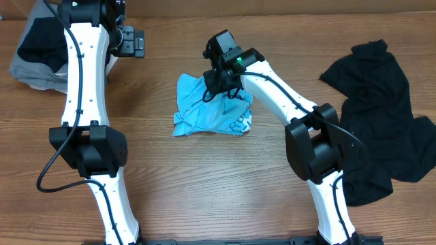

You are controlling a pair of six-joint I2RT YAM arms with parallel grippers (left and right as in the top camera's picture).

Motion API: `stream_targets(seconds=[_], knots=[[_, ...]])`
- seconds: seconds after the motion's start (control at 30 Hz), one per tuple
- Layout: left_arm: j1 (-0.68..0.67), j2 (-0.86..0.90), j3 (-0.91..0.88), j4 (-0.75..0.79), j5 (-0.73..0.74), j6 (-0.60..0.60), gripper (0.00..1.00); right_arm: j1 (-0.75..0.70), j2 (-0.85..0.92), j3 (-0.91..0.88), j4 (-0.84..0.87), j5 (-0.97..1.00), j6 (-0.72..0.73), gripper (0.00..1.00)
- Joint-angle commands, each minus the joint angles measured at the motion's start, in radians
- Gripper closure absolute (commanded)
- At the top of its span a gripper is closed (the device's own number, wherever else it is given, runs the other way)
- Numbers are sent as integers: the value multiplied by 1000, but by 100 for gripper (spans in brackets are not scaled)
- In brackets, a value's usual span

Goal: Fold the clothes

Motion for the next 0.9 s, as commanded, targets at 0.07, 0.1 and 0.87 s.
stream_targets(seconds=[0.07,0.1,0.87], knots=[[1,9,16,9,-6,5,0,-4,-1,25,11,54,-2,96],[2,9,16,11,-6,5,0,-4,-1,41,9,54,-2,96],[33,9,16,11,-2,4,0,149,44,180,149,-130,-10,96]])
